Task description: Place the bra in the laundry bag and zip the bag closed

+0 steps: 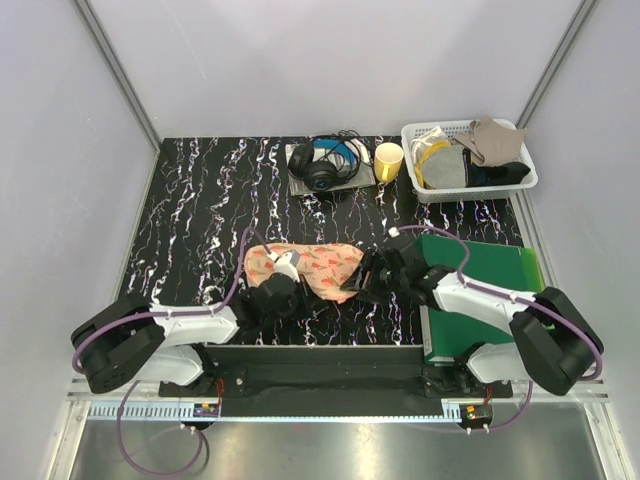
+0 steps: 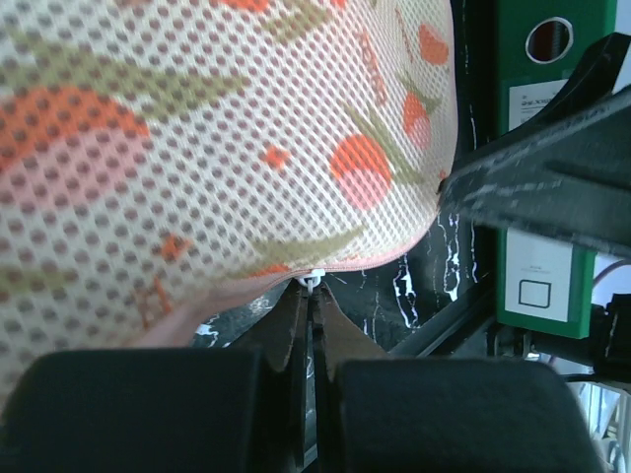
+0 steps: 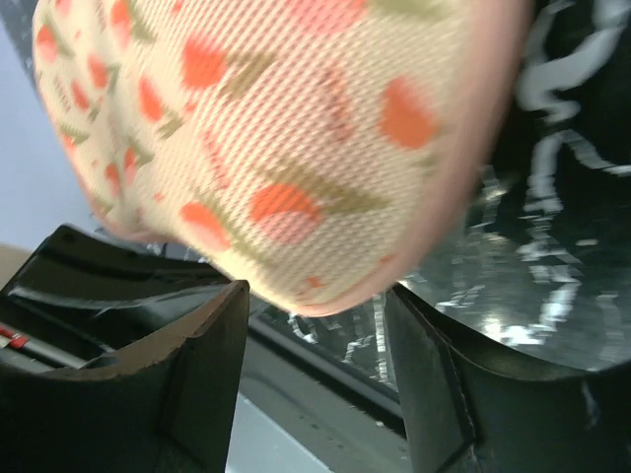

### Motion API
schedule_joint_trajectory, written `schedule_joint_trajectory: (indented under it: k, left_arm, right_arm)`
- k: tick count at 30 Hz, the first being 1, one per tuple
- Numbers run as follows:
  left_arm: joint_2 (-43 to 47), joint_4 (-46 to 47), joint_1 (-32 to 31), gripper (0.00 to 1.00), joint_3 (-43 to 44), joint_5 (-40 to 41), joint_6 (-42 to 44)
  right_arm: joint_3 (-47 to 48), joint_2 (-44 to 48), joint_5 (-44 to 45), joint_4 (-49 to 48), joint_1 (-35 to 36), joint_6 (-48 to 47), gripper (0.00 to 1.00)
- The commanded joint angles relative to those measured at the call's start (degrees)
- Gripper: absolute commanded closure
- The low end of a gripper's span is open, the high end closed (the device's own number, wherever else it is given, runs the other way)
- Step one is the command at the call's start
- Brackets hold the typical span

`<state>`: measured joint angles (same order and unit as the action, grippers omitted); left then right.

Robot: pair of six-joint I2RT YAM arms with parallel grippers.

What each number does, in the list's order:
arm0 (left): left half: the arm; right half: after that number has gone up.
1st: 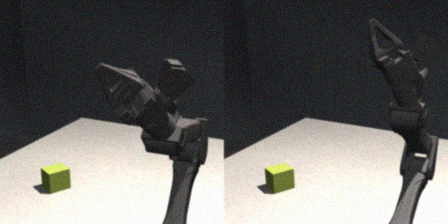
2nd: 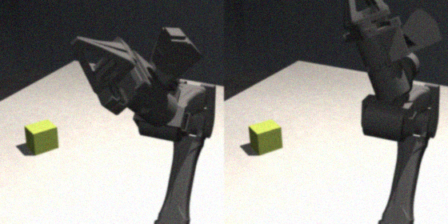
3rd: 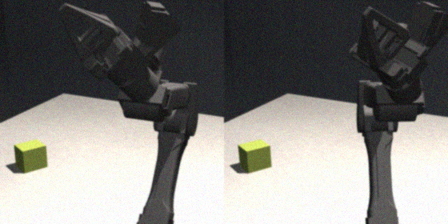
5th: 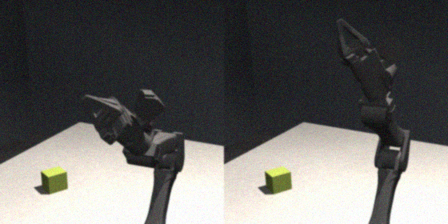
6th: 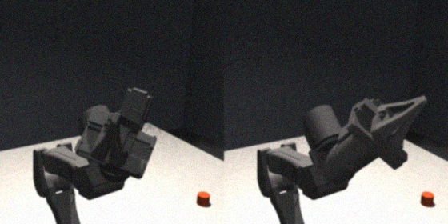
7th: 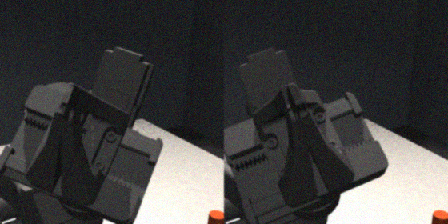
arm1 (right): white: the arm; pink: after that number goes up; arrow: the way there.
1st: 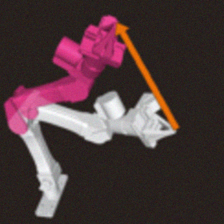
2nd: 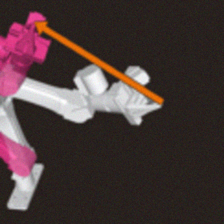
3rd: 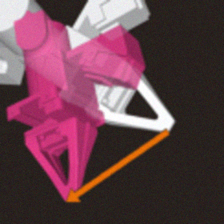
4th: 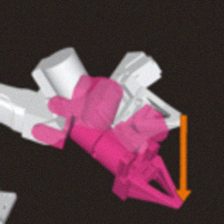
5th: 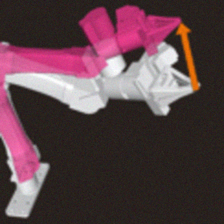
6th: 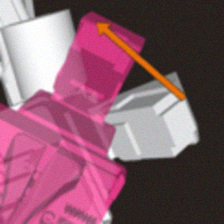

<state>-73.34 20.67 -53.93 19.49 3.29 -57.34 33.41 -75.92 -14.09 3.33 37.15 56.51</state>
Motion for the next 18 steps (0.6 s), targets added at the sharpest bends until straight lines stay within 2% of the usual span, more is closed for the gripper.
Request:
schedule_joint_trajectory:
  k: [1, 7, 10, 11, 12, 14, 15, 18]
  left_arm:
    - [-0.4, 4.6, -1.2, 1.00, 1.6, 1.5, -1.5]
    - [1.8, 3.6, -2.1, 1.00, 1.7, 1.9, -1.9]
    - [3.7, 2.7, -2.3, 1.00, 1.3, 1.9, -1.6]
    - [4.3, 2.5, -2.3, 1.00, 0.9, 1.9, -1.5]
    - [4.9, 2.1, -2.3, 1.00, 0.6, 2.0, -1.4]
    - [7.0, 0.8, -2.4, 1.00, -1.2, 2.9, -1.4]
    - [7.7, 0.3, -2.2, 1.00, -1.9, 3.4, -1.3]
    - [12.2, -5.5, -0.5, 1.00, -4.7, 5.9, -1.4]
  right_arm:
    - [0.7, -1.6, 2.6, -7.2, 3.7, 5.9, 0.36]
    - [-0.7, -7.2, 3.2, -15.8, 6.4, 10.8, 0.37]
    - [-0.4, -8.5, 6.3, -16.0, 6.4, 11.0, 0.43]
    - [-0.2, -8.9, 6.8, -16.0, 6.4, 10.9, 0.47]
    - [-0.2, -9.1, 7.1, -15.9, 6.2, 10.7, 0.60]
    - [-0.2, -9.4, 7.4, -15.9, 5.7, 9.9, 0.74]
    - [-0.6, -9.3, 7.3, -15.7, 4.9, 9.8, 0.87]
    - [-2.1, -8.7, 6.3, -15.5, 2.9, 8.4, 0.96]
